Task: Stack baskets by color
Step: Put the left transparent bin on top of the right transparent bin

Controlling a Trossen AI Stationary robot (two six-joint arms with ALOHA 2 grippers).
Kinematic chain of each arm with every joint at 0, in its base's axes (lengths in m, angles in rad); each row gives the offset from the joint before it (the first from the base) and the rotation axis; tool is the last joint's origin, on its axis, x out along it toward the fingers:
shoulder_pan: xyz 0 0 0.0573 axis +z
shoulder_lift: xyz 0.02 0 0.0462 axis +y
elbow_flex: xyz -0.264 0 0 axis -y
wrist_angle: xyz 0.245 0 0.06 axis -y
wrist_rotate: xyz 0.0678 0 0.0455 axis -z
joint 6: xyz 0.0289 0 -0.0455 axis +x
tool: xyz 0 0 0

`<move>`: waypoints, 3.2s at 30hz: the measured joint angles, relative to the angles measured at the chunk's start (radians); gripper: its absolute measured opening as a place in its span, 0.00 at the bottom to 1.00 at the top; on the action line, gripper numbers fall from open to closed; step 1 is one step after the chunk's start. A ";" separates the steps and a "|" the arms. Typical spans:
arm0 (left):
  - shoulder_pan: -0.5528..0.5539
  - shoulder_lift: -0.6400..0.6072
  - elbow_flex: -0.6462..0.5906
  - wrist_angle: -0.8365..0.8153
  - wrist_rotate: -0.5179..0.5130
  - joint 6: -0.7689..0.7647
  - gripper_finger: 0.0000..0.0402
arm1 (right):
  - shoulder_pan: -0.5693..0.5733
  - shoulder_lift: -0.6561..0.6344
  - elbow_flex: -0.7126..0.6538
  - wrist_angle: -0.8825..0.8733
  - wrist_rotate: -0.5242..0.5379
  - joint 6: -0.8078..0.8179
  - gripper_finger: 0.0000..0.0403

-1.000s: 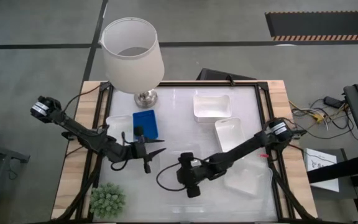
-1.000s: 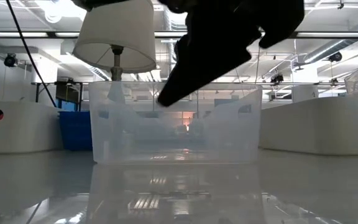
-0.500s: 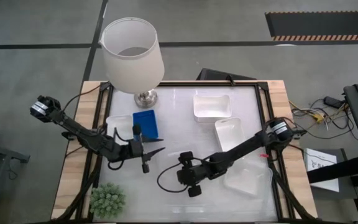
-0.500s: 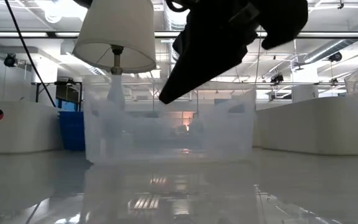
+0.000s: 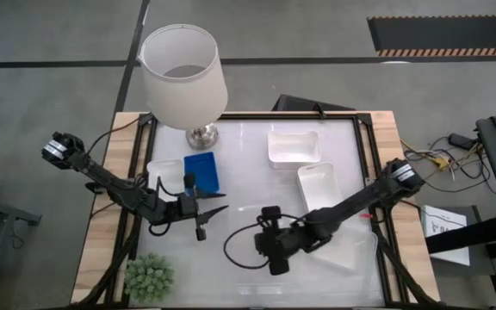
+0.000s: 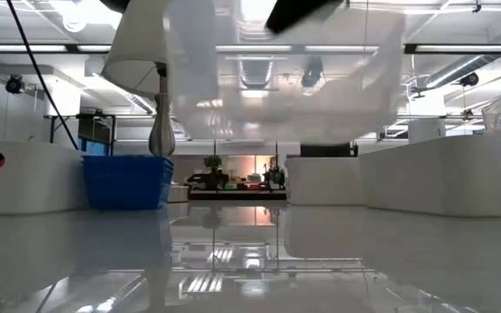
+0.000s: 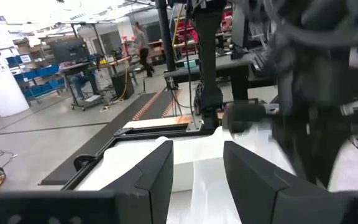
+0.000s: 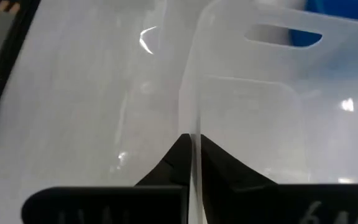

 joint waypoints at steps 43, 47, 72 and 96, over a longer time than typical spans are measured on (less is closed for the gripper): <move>0.001 0.000 0.000 -0.002 -0.003 0.006 0.31 | 0.473 -0.238 0.003 -0.731 -0.004 1.100 0.02; 0.001 0.000 0.000 -0.001 -0.003 0.006 0.31 | 0.473 -0.225 -0.006 -0.736 -0.012 1.123 0.02; 0.001 0.000 -0.001 -0.001 -0.002 0.006 0.31 | 0.476 -0.222 -0.020 -0.736 -0.084 1.148 0.29; 0.001 0.000 -0.002 -0.001 -0.002 0.003 0.31 | 0.475 -0.210 -0.139 -0.683 -0.005 1.162 0.30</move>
